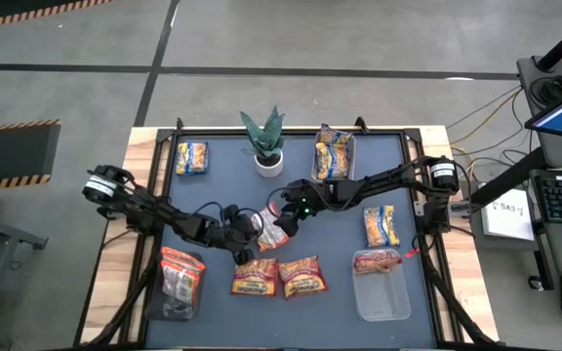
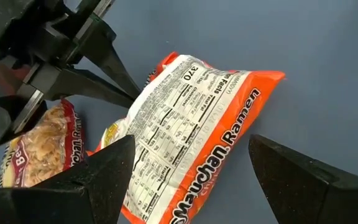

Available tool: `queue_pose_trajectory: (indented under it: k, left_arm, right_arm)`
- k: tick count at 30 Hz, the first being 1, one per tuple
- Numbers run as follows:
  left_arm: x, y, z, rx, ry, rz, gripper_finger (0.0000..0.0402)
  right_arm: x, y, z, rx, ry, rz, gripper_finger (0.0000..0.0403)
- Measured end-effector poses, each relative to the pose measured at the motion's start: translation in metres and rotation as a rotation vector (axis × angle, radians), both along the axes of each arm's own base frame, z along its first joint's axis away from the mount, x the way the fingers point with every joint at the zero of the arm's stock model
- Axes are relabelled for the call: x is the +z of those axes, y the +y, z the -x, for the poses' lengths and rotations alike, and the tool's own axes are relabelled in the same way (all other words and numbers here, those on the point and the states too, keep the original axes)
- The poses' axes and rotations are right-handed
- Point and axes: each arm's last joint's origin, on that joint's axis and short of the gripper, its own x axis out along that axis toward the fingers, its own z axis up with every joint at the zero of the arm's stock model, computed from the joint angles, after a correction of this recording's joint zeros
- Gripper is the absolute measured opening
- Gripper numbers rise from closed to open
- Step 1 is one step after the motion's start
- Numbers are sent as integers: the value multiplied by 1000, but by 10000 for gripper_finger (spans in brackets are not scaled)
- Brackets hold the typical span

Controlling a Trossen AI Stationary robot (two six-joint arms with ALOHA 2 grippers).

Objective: Sort Maruchan noodles
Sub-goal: Put the orange instant noodle pack into the gray bin

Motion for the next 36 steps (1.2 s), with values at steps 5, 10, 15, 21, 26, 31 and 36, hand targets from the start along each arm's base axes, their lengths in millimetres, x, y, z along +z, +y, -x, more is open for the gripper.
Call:
queue_pose_trajectory:
  k: [5,10,15,21,26,31,36]
  left_arm:
    - [0,0,0,-1,-5,2,0]
    - [0,0,-1,-4,-13,8,0]
    - [0,0,-1,-4,-14,7,0]
    - [0,-1,-1,-7,-18,9,0]
    - [0,-1,-1,-6,-20,8,0]
    - [1,0,-2,1,-36,2,0]
    - [2,-1,-3,2,-38,2,0]
  right_arm:
    - [-2,0,-1,-5,-2,5,302]
    - [-22,0,-6,-3,19,-8,302]
    - [-36,1,-14,91,-47,-109,302]
    - [-37,2,-20,159,-116,-189,286]
    - [-35,2,-21,160,-127,-188,253]
    - [-34,1,-22,158,-131,-187,216]
    - [-34,0,-22,161,-136,-183,178]
